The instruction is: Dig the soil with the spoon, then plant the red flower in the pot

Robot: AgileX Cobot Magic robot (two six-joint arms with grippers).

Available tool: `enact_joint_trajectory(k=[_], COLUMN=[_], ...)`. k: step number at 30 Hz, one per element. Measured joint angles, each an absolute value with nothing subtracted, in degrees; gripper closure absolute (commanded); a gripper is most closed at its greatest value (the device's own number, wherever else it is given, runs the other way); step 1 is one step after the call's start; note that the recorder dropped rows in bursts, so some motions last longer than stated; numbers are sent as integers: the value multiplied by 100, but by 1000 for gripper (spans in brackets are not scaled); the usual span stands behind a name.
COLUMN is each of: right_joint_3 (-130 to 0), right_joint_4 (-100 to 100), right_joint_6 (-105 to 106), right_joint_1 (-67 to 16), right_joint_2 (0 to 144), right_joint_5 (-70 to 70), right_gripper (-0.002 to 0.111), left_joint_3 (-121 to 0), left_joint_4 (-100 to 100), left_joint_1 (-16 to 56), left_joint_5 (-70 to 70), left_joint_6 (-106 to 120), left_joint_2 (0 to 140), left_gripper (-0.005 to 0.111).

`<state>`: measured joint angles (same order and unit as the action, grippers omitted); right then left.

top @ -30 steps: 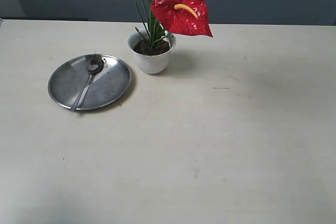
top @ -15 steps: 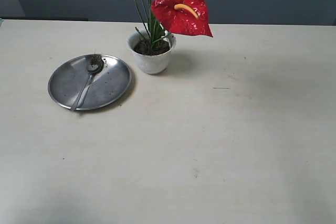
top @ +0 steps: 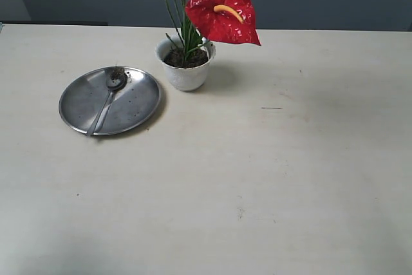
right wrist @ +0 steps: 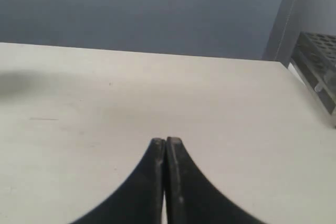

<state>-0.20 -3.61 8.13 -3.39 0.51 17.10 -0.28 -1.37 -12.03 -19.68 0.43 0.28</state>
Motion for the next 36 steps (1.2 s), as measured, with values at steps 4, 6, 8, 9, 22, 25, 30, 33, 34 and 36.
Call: enact_joint_trajectory(k=[4, 6, 8, 9, 22, 25, 30, 33, 34, 36], right_joint_3=[-20, -20, -20, -20, -20, -10, -10, -10, -10, -10], right_joint_4=[-361, -361, -361, -361, -456, -456, -456, -456, -456, -456], right_joint_6=[800, 789, 789, 789, 789, 789, 778, 778, 778, 778], right_joint_1=[-304, -304, -304, -304, -22, 33, 33, 33, 33, 33], right_joint_2=[51, 51, 51, 51, 29, 29, 29, 29, 29, 29], right_joint_5=[1794, 1806, 1817, 1828, 1955, 2065, 2086, 2103, 2101, 2101], right_gripper=[109, 109, 109, 109, 109, 109, 109, 109, 109, 109], left_joint_3=[-28, -28, -28, -28, -28, -28, -28, -28, -28, -28], left_joint_4=[-137, -137, -137, -137, -137, -137, -137, -137, -137, -137], left_joint_1=[-1203, -1203, -1203, -1203, -1203, -1203, -1203, -1203, -1203, -1203], left_joint_5=[-1968, -1968, -1968, -1968, -1968, -1968, -1968, -1968, -1968, -1968], left_joint_6=[43, 43, 43, 43, 43, 43, 43, 43, 43, 43], left_joint_2=[28, 28, 28, 28, 28, 28, 28, 28, 28, 28], left_gripper=[106, 106, 106, 106, 106, 106, 106, 106, 106, 106])
